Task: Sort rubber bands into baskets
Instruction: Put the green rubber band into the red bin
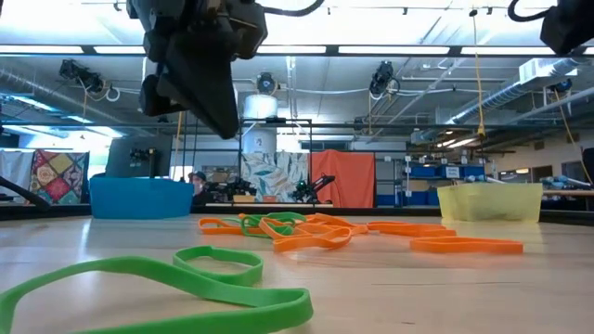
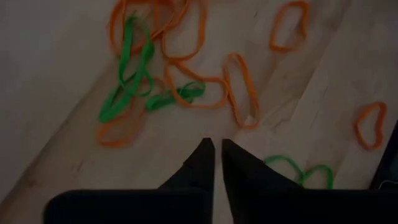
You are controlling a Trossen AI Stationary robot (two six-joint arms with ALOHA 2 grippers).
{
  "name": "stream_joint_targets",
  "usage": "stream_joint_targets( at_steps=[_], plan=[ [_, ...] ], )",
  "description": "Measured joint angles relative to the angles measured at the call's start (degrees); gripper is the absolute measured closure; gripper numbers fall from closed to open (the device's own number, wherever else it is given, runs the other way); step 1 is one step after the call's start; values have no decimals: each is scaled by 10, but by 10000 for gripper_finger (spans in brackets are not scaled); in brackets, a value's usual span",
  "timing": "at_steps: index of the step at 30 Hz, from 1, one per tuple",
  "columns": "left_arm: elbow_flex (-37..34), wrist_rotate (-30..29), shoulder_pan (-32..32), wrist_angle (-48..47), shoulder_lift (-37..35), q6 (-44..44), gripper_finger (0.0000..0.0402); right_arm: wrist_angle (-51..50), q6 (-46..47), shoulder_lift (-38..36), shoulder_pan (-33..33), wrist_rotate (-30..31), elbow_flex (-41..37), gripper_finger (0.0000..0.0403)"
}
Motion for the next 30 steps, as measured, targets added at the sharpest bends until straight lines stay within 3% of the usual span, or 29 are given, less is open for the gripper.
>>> stream_joint_targets(
  at_steps=[7, 12, 22, 30],
  plan=[
    [0, 37, 10, 24, 18, -2, 283, -20, 20, 1, 10, 32, 0, 263],
    [0, 40, 0, 85, 44, 31, 266, -11, 21, 1, 23, 107, 0, 222],
    [0, 50, -44, 99, 112, 60, 266, 70, -140, 2, 17, 214, 0, 212],
    [1, 51, -78, 107, 150, 77, 266, 78, -204, 2, 6, 219, 0, 213]
  ],
)
